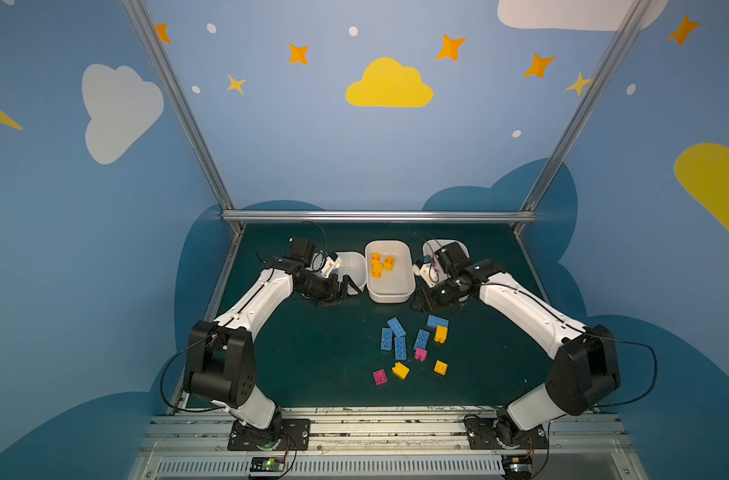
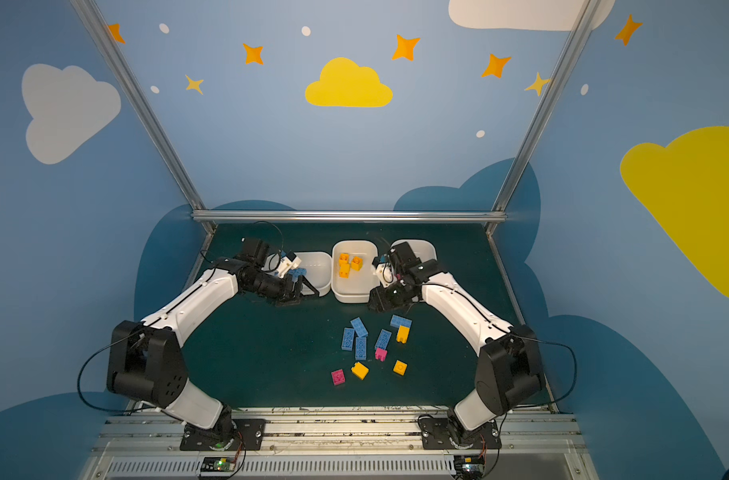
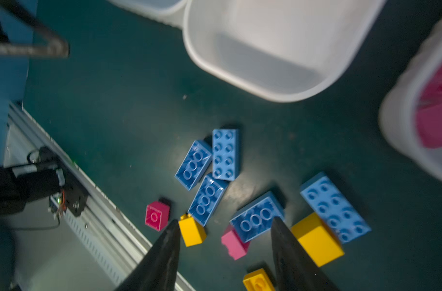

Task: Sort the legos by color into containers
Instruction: 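Return the right gripper to the pile and grasp another pink brick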

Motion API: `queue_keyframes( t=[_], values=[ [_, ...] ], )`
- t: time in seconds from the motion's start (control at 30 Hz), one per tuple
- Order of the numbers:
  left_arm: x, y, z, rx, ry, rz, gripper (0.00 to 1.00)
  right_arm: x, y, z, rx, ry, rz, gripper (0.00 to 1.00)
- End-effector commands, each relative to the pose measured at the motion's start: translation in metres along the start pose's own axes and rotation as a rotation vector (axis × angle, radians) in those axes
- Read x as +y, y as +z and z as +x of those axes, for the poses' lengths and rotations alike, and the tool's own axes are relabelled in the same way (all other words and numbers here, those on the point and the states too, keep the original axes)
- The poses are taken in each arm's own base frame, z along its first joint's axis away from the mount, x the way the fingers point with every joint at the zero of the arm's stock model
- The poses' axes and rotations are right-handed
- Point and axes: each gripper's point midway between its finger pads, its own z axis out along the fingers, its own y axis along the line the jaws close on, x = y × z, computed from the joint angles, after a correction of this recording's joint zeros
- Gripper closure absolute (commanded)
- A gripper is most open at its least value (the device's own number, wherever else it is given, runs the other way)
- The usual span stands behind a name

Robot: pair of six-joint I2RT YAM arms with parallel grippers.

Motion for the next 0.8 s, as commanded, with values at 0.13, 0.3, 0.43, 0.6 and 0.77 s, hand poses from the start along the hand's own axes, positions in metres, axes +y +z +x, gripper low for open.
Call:
queue_keyframes(
  t=[0.13,0.3,0.43,0.6,0.77],
  values=[
    [0.006,-0.011,0.007,-0.001,0.0,-0.024,0.01,0.058,0.04,0.047,0.108,-0.118,-0.003,0.41],
    [0.011,-0.017,0.011,-0.017,-0.01,-0.029,0.01,0.094,0.063,0.07,0.189,-0.205,-0.002,0.38],
    [0.014,-0.019,0.015,-0.024,-0.02,-0.027,0.01,0.099,0.08,0.083,0.259,-0.22,0.022,0.34],
    [0.016,-0.017,0.021,-0.02,-0.022,-0.021,0.01,0.107,0.1,0.1,0.324,-0.252,0.06,0.3],
    [0.021,-0.014,0.027,-0.004,-0.016,-0.026,0.01,0.1,0.113,0.11,0.362,-0.216,0.108,0.33]
  ],
)
